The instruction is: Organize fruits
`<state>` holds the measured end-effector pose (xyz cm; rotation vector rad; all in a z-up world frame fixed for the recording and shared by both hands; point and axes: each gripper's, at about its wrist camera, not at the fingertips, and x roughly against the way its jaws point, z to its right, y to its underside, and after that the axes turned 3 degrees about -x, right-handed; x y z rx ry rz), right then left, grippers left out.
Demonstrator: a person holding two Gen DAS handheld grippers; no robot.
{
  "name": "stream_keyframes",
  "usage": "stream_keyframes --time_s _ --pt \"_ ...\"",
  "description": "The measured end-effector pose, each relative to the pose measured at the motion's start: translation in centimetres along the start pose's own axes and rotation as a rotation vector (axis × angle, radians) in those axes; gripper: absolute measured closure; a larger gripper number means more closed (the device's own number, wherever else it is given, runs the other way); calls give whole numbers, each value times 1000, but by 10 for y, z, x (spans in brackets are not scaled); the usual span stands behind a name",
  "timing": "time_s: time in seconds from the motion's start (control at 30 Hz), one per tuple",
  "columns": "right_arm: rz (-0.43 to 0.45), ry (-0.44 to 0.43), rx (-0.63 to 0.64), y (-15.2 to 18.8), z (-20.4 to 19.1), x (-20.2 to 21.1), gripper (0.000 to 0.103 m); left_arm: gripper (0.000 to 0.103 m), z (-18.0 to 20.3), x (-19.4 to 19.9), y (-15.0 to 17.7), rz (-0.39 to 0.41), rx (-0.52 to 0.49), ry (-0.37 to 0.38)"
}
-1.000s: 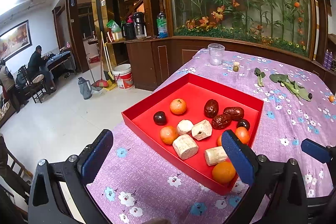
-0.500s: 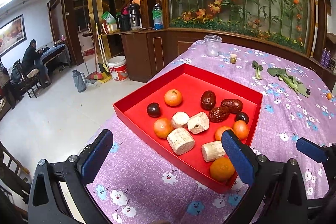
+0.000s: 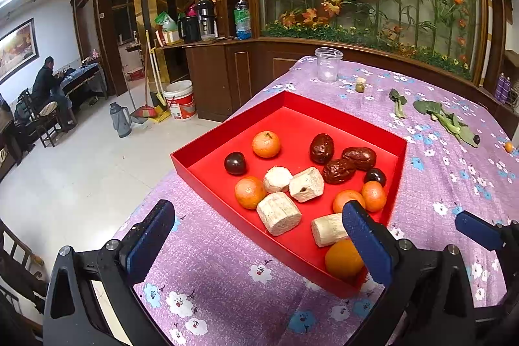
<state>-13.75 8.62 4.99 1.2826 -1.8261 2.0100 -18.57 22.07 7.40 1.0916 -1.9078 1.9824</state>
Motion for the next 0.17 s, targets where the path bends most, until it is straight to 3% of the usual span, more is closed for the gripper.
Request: stream_keyframes --time_s 0.17 --pt "13 1 2 0 1 5 10 0 4 10 -2 24 -15 -11"
